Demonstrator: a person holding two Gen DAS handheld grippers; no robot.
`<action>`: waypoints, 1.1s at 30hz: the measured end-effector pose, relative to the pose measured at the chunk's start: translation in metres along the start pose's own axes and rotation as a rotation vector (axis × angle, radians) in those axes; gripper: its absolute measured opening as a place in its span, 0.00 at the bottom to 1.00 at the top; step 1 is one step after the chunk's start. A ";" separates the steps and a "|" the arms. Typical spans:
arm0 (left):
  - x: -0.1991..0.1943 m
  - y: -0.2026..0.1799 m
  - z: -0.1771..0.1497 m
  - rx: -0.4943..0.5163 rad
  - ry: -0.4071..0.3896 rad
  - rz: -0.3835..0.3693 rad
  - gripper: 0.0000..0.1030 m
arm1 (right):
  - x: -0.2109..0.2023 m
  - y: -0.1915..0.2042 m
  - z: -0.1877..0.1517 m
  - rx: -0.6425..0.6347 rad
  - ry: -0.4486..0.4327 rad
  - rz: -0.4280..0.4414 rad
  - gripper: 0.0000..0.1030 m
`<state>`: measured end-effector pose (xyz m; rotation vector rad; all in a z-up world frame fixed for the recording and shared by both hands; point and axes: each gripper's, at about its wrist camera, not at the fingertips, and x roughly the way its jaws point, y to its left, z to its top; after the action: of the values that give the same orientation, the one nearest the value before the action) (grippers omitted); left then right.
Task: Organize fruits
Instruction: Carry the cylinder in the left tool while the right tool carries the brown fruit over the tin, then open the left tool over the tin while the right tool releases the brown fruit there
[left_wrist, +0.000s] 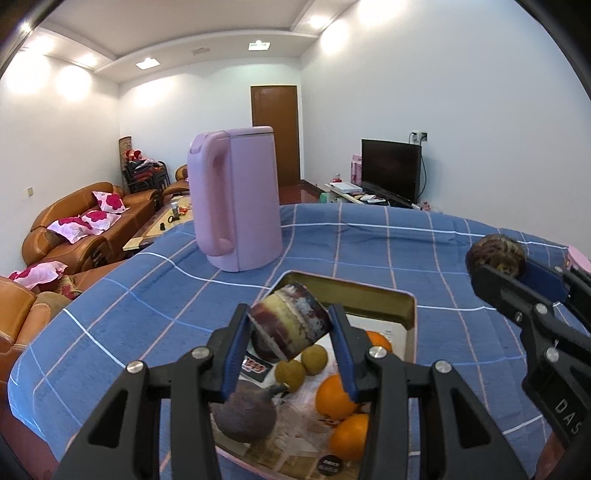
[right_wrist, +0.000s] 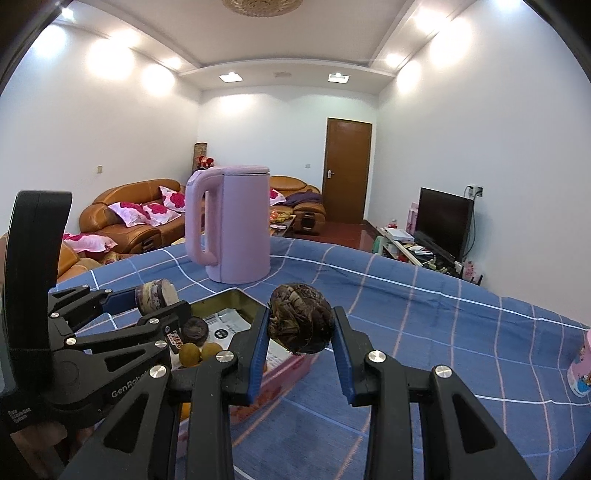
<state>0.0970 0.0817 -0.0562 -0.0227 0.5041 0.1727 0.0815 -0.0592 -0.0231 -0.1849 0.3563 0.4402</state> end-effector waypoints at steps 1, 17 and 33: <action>0.002 0.001 0.000 0.004 0.002 0.003 0.43 | 0.002 0.002 0.001 -0.004 0.002 0.003 0.34; 0.029 0.007 0.005 0.041 0.077 0.020 0.43 | 0.042 0.015 0.008 -0.018 0.069 0.033 0.34; 0.049 0.002 -0.005 0.072 0.157 0.039 0.45 | 0.090 0.008 -0.008 0.029 0.242 0.054 0.34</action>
<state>0.1363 0.0916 -0.0838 0.0446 0.6677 0.1920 0.1514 -0.0200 -0.0649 -0.2010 0.6055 0.4663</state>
